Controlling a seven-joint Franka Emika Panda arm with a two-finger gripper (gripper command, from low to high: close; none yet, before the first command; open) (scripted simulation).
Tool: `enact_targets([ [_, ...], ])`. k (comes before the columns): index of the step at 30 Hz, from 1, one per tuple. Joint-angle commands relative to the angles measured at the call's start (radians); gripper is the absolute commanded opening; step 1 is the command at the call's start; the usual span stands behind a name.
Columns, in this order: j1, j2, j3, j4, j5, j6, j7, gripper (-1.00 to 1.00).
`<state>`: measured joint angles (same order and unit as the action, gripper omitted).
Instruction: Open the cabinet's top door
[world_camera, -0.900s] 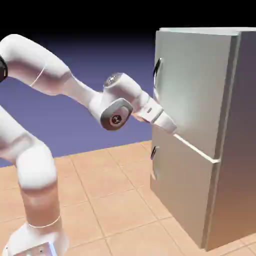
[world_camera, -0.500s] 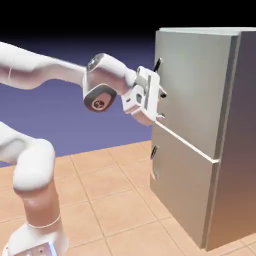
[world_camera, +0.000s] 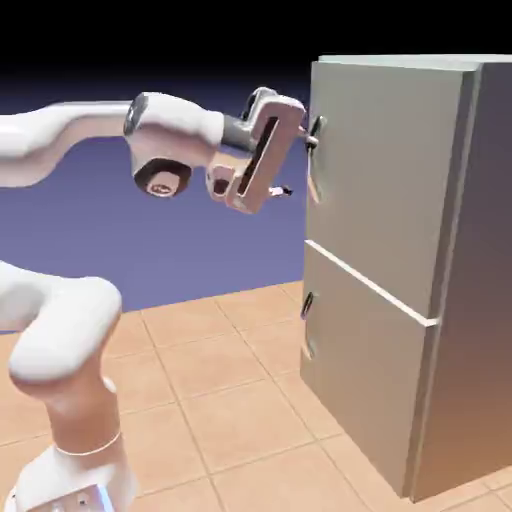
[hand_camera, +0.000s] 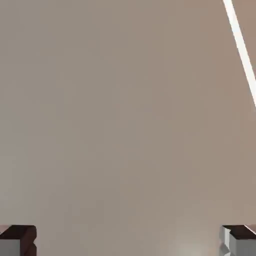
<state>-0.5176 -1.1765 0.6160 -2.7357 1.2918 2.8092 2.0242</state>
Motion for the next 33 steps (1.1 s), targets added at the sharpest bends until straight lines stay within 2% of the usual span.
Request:
enact_targets([
  [1, -0.018, -0.020, 0.021, 0.003, 0.044, -0.008, 0.043, 0.00],
  [20, -0.357, -0.409, 0.415, 0.050, 0.870, -0.153, 0.864, 0.00],
  [22, -0.360, -0.413, 0.419, 0.051, 0.879, -0.155, 0.873, 0.00],
  [28, -0.566, -0.437, 0.465, 0.156, 0.984, -0.257, 0.873, 0.00],
  [29, -0.566, -0.437, 0.465, 0.156, 0.984, -0.257, 0.873, -1.00],
  [33, -0.503, -0.483, 0.405, 0.054, 0.991, -0.374, 0.831, -1.00],
])
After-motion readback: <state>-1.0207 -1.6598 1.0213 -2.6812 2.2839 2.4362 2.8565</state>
